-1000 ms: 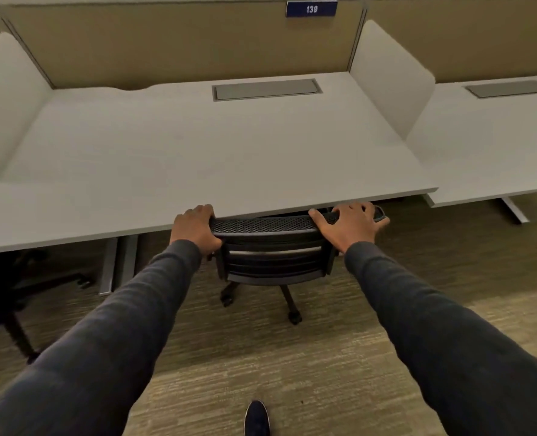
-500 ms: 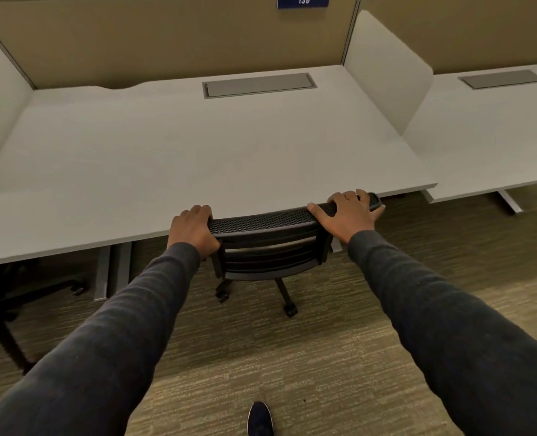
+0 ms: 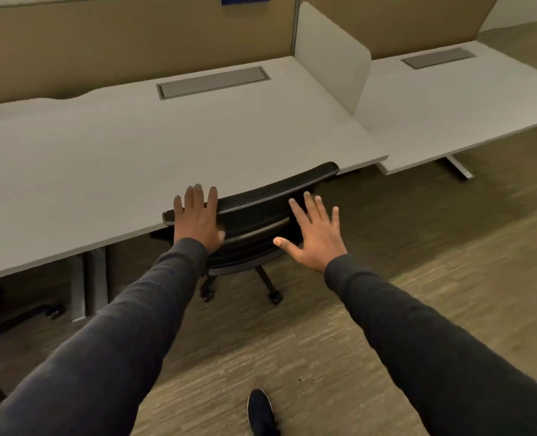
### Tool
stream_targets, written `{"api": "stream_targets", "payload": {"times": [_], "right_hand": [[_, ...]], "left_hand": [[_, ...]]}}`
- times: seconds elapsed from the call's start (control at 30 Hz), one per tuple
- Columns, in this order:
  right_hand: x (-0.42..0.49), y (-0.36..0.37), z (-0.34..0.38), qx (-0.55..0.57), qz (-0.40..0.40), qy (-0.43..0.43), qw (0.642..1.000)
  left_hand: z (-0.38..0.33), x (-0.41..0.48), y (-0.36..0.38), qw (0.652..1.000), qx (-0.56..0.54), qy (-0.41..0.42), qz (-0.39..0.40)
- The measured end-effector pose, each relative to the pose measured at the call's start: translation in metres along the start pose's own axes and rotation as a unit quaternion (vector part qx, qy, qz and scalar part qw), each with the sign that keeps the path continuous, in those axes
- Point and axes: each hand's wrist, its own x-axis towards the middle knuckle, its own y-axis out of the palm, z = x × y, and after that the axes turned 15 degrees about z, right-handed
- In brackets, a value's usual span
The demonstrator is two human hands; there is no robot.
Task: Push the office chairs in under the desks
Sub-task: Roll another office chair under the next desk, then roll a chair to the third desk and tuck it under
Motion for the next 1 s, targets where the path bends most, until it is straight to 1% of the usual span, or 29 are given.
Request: {"api": "stream_targets", "payload": {"times": [0.1,0.17,0.37,0.5,0.63,0.8,1.0], "right_hand": [[-0.039,0.020,-0.019,0.011,0.015,0.034,0.999],[-0.070,0.033,-0.037,0.013,0.023,0.061,0.998],[-0.183,0.058,-0.099,0.034,0.009,0.142,0.989],[-0.277,0.073,-0.137,0.045,-0.003,0.178,0.983],[-0.379,0.086,-0.175,0.059,-0.014,0.215,0.975],[-0.494,0.088,-0.221,0.042,-0.024,0.261,0.964],[-0.585,0.074,-0.267,0.068,-0.065,0.294,0.951]], "left_hand": [[-0.056,-0.013,0.012,0.994,0.017,0.101,-0.029],[-0.100,-0.030,0.022,0.990,0.021,0.140,-0.018],[-0.233,-0.100,0.044,0.975,0.021,0.218,0.041],[-0.319,-0.159,0.052,0.962,0.023,0.264,0.067],[-0.409,-0.226,0.055,0.945,0.026,0.317,0.074],[-0.520,-0.310,0.052,0.916,0.028,0.391,0.081],[-0.629,-0.381,0.047,0.885,0.018,0.457,0.086]]}}
